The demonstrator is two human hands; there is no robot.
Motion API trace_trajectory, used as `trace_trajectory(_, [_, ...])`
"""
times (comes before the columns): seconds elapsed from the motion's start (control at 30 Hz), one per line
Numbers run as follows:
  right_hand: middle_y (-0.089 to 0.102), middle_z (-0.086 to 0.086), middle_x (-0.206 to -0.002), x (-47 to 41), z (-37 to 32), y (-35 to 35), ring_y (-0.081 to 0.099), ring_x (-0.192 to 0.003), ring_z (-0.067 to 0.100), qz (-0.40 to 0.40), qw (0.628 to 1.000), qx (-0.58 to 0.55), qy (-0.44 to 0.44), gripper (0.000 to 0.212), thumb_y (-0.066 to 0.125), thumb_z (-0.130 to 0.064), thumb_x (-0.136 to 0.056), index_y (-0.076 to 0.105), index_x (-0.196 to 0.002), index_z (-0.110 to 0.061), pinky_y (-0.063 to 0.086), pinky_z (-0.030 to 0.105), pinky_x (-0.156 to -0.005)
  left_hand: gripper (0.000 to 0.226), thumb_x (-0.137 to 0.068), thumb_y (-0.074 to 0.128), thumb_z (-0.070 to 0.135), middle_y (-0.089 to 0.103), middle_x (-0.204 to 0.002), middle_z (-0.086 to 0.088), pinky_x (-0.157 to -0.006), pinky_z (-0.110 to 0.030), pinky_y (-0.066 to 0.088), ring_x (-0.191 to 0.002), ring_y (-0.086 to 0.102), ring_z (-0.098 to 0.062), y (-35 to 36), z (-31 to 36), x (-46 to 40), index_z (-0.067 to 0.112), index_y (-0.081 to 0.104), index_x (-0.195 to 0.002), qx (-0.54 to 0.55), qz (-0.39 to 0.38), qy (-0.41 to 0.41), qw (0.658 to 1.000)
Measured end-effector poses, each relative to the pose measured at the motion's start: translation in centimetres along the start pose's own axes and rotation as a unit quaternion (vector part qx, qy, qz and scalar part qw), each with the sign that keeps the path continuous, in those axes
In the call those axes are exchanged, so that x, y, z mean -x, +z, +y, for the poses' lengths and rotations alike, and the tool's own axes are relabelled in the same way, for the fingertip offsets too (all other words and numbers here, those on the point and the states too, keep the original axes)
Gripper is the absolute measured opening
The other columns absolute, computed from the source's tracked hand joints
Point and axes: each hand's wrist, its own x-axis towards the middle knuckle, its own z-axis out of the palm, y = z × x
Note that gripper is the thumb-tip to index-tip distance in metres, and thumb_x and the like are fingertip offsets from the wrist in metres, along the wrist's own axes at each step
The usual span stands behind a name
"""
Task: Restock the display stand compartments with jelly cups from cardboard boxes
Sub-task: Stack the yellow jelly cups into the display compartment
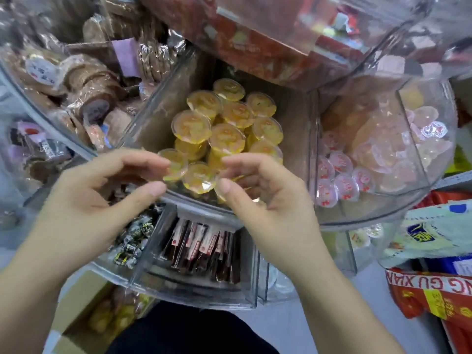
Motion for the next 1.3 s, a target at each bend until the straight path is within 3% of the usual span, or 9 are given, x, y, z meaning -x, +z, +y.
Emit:
trace_trajectory(0.13, [0.06,-0.015,-0.079,2.8,1.6,3.9,0.053,-0.066,0.002,-0.209,0.975,-0.049,0.049,0.017,0.063,-0.021,-0.083,0.065,-0.098,-0.028,0.043,0.012,-0.062,0.016,-0.08,0.065,0.042,0.07,-0.093,0.016,-0.082,-0.009,0.048,-0.089,0.064,0.003,0.7,-1.8,8.2,0.036,0.065,-0.095,0.044,0.143,-0.113,0.982])
trace_trajectory(0.3, [0.056,-0.007,-0.077,6.7,8.1,10.5,0.048,-0.065,0.002,-0.392,0.91,-0.004,0.136,0.018,0.062,-0.013,-0.086,0.065,-0.104,-0.012,0.04,0.011,-0.065,0.029,-0.086,0.054,-0.003,0.07,-0.075,0.02,-0.071,-0.003,0.047,-0.074,0.062,0.01,3.1,-8.0,19.1,0.025,0.063,-0.087,0.096,0.326,-0.28,0.898])
trace_trajectory(0.43, [0.049,-0.009,-0.074,11.0,14.9,16.5,0.047,-0.065,0.005,-0.492,0.847,0.085,0.184,0.021,0.058,-0.015,-0.089,0.061,-0.11,-0.01,0.037,0.005,-0.061,0.025,-0.089,0.055,0.001,0.066,-0.088,0.001,-0.071,-0.005,0.045,-0.079,0.061,0.003,4.5,-14.8,27.9,0.025,0.063,-0.089,0.106,0.369,-0.405,0.83])
trace_trajectory(0.63, [0.064,0.004,-0.089,15.5,27.2,26.3,0.058,-0.086,0.019,-0.584,0.754,0.238,0.186,0.026,0.054,-0.018,-0.09,0.06,-0.112,-0.005,0.041,0.025,-0.074,0.022,-0.089,0.057,0.005,0.065,-0.091,0.0,-0.086,-0.028,0.044,-0.092,0.057,-0.014,5.4,-26.2,36.9,0.027,0.063,-0.091,0.124,0.405,-0.488,0.763])
trace_trajectory(0.73, [0.054,-0.009,-0.069,16.7,33.9,31.1,0.052,-0.08,0.012,-0.591,0.726,0.29,0.2,0.027,0.053,-0.018,-0.091,0.063,-0.107,0.001,0.031,0.016,-0.061,0.015,-0.089,0.061,0.013,0.064,-0.094,0.0,-0.086,-0.023,0.044,-0.09,0.058,-0.011,6.3,-32.4,40.5,0.027,0.063,-0.096,0.134,0.399,-0.523,0.741])
trace_trajectory(0.87, [0.065,0.004,-0.105,16.9,43.8,36.6,0.058,-0.093,0.018,-0.557,0.723,0.368,0.173,0.031,0.057,-0.019,-0.087,0.058,-0.118,-0.013,0.035,0.016,-0.067,0.016,-0.088,0.06,0.009,0.061,-0.086,0.007,-0.071,-0.004,0.042,-0.08,0.056,0.0,7.5,-41.1,44.0,0.016,0.063,-0.103,0.133,0.344,-0.554,0.747])
trace_trajectory(1.03, [0.053,0.009,-0.129,15.3,53.9,41.9,0.052,-0.116,0.028,-0.582,0.643,0.497,0.024,0.041,0.058,-0.008,-0.084,0.053,-0.124,-0.013,0.043,0.031,-0.095,0.031,-0.084,0.062,0.004,0.058,-0.115,-0.008,-0.095,-0.024,0.038,-0.106,0.054,-0.018,7.8,-50.9,46.9,0.011,0.058,-0.115,0.021,0.227,-0.591,0.774])
trace_trajectory(1.17, [0.045,0.011,-0.133,14.8,58.5,46.1,0.039,-0.123,0.03,-0.65,0.526,0.522,-0.166,0.045,0.043,-0.001,-0.087,0.046,-0.13,-0.014,0.035,0.037,-0.1,0.048,-0.079,0.059,0.002,0.047,-0.131,-0.013,-0.102,-0.033,0.028,-0.122,0.038,-0.032,7.5,-57.1,46.1,0.011,0.052,-0.125,-0.174,0.124,-0.533,0.819])
trace_trajectory(1.3, [0.035,0.011,-0.143,15.5,61.9,49.1,0.023,-0.136,0.03,-0.722,0.355,0.553,-0.216,0.046,0.036,-0.006,-0.093,0.039,-0.138,-0.016,0.028,0.043,-0.107,0.051,-0.084,0.049,-0.001,0.034,-0.136,-0.022,-0.104,-0.042,0.027,-0.123,0.032,-0.038,6.6,-61.9,44.5,0.003,0.037,-0.133,-0.318,0.121,-0.604,0.721])
